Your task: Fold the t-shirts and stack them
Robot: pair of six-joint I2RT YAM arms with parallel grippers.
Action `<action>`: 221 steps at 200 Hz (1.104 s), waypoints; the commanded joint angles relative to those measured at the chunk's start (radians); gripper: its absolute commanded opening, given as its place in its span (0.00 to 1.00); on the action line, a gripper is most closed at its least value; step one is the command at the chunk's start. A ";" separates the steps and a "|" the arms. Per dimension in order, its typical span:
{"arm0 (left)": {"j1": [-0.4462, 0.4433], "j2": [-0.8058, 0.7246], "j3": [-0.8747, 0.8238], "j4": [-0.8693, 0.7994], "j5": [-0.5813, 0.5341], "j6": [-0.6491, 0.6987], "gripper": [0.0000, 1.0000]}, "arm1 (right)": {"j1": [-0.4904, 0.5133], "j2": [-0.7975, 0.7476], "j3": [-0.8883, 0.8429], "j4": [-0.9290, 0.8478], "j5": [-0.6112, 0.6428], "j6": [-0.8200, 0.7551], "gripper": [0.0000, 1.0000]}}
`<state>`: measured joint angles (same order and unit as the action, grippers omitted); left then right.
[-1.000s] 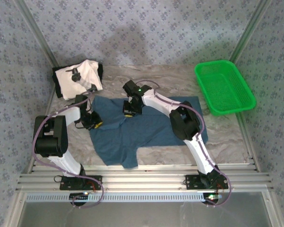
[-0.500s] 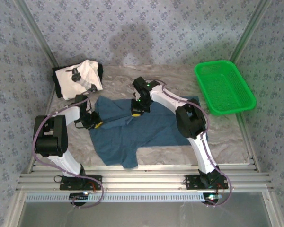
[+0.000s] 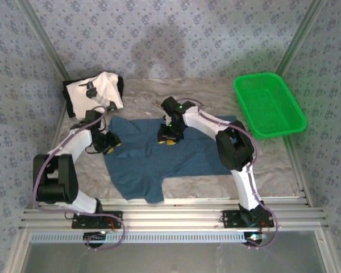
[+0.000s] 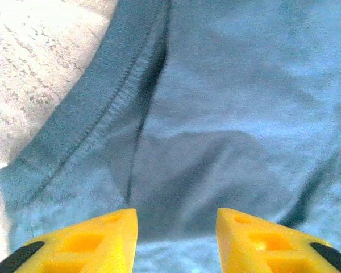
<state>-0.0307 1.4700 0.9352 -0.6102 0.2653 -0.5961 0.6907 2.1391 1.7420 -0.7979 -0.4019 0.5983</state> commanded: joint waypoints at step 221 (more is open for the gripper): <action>-0.028 -0.006 -0.179 0.097 0.007 -0.110 0.38 | 0.126 0.008 -0.004 0.104 -0.010 0.214 0.02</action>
<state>-0.0555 1.4616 0.7681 -0.5194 0.2874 -0.7086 0.8261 2.2345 1.7786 -0.6987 -0.3977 0.7792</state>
